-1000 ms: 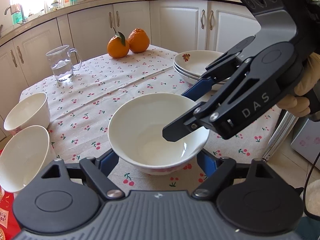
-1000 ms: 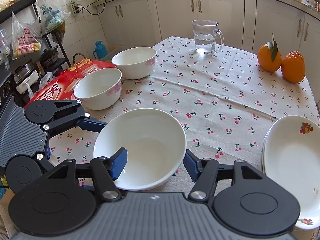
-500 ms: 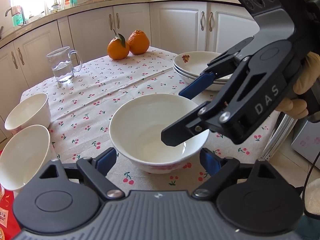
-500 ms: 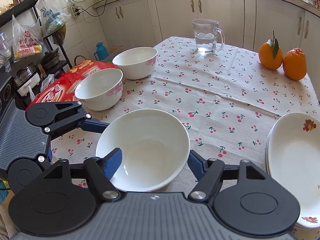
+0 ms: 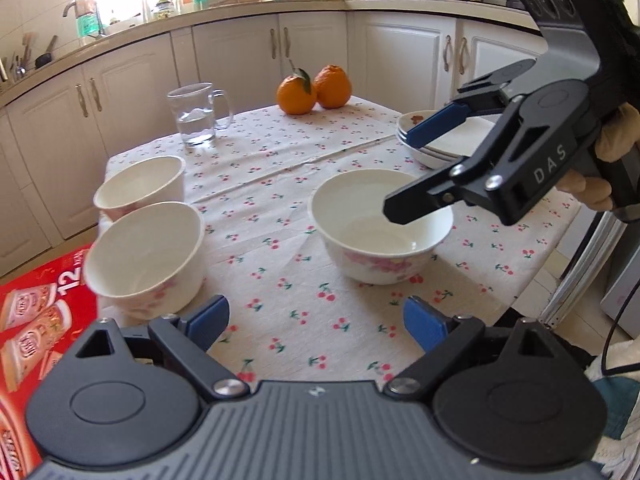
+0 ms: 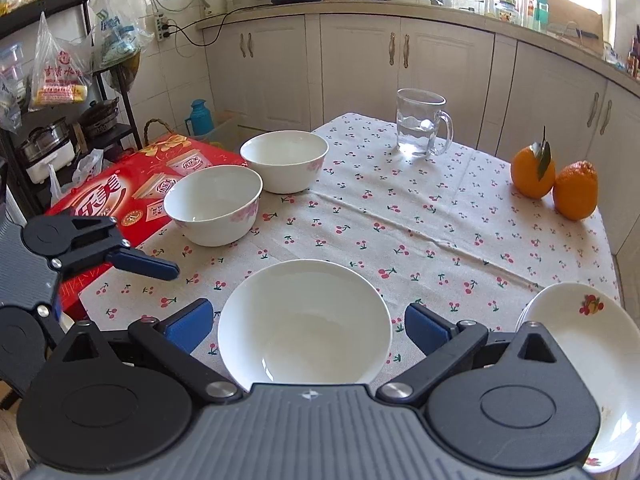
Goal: Organize plates and bowls
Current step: 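Set the bowl down beside the plate stack and open the right tool, then move the left tool to another white bowl and close on its rim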
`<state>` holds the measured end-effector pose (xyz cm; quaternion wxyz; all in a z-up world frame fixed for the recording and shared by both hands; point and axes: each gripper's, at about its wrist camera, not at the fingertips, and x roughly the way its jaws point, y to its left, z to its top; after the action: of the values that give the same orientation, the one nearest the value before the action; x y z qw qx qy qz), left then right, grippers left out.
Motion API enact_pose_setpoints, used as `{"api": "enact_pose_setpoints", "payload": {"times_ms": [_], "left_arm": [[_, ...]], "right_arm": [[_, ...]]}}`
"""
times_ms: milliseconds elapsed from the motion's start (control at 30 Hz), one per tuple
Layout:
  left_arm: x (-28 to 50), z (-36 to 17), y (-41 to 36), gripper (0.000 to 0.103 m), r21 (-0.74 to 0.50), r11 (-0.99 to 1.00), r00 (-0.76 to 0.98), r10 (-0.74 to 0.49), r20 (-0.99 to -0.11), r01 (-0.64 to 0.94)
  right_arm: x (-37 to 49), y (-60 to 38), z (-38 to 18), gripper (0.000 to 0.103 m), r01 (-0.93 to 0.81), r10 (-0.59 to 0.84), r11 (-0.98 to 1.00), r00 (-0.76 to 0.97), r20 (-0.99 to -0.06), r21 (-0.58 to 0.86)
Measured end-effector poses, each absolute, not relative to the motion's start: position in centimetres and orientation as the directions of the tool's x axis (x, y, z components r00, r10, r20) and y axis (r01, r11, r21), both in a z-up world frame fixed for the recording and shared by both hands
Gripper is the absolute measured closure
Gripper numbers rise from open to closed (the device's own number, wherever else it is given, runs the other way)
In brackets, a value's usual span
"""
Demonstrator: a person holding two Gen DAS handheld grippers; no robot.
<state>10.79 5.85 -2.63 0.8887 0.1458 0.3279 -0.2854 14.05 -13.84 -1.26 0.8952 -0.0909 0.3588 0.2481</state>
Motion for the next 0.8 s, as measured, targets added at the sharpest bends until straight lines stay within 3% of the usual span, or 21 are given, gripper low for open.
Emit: {"api": "enact_pose_setpoints", "payload": {"times_ms": [333, 467, 800], "left_arm": [[14.9, -0.9, 12.5, 0.009, 0.120, 0.893, 0.721, -0.263, -0.641, 0.433], [17.3, -1.0, 13.5, 0.009, 0.086, 0.902, 0.716, -0.276, -0.642, 0.424], [22.2, -1.8, 14.3, 0.013, -0.030, 0.900, 0.660, -0.341, -0.669, 0.435]], "right_arm": [[14.9, -9.4, -1.0, 0.000, -0.550, 0.368, 0.832, 0.639, -0.676, -0.067], [15.3, -7.3, -1.1, 0.000, -0.598, 0.384, 0.794, 0.636, -0.670, -0.112], [18.9, -3.8, -2.3, 0.000, -0.684, 0.457, 0.727, 0.548, -0.701, -0.061]]}}
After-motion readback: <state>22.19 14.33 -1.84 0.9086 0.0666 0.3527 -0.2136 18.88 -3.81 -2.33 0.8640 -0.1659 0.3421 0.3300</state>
